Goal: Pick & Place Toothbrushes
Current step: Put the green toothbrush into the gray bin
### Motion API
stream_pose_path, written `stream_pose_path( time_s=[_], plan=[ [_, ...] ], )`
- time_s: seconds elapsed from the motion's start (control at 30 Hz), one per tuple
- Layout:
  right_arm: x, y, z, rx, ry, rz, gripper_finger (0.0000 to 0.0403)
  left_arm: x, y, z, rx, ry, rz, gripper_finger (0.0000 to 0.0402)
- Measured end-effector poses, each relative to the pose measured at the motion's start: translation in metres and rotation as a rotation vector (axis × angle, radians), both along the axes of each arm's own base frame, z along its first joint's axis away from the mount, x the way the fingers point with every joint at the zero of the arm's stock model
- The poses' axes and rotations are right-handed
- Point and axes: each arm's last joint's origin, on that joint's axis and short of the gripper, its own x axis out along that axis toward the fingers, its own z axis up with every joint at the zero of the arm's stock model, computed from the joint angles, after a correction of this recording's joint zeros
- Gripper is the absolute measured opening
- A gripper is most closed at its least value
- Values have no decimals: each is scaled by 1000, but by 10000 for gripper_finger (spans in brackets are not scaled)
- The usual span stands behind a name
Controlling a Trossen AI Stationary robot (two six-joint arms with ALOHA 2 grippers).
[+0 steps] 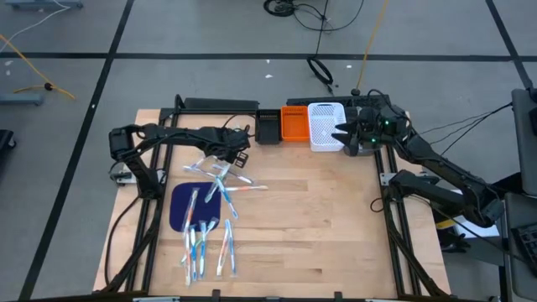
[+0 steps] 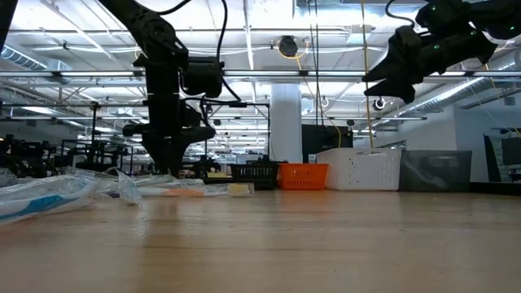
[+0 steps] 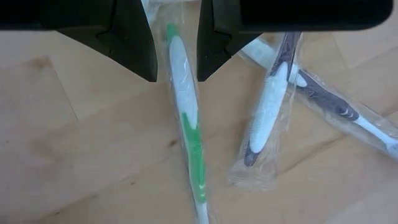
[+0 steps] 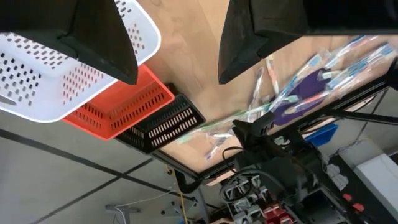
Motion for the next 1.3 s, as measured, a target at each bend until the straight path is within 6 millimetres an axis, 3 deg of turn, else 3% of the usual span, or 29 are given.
stream_pose_path(
  time_s=[0.47, 0.8, 0.9, 1.07, 1.3],
  plan=[
    [5, 5, 0, 12, -3, 36, 215, 4, 10, -22, -46, 37, -4, 113],
    [5, 5, 0, 13, -4, 38, 215, 5, 10, -24, -39, 40, -1, 112],
    [5, 5, 0, 13, -4, 39, 215, 5, 10, -24, -39, 41, -1, 94],
    [5, 5, 0, 14, -4, 39, 215, 5, 10, -24, -37, 49, -17, 15],
    [5, 5, 0, 14, -4, 39, 215, 5, 10, -24, -32, 52, -26, 6]
  ],
)
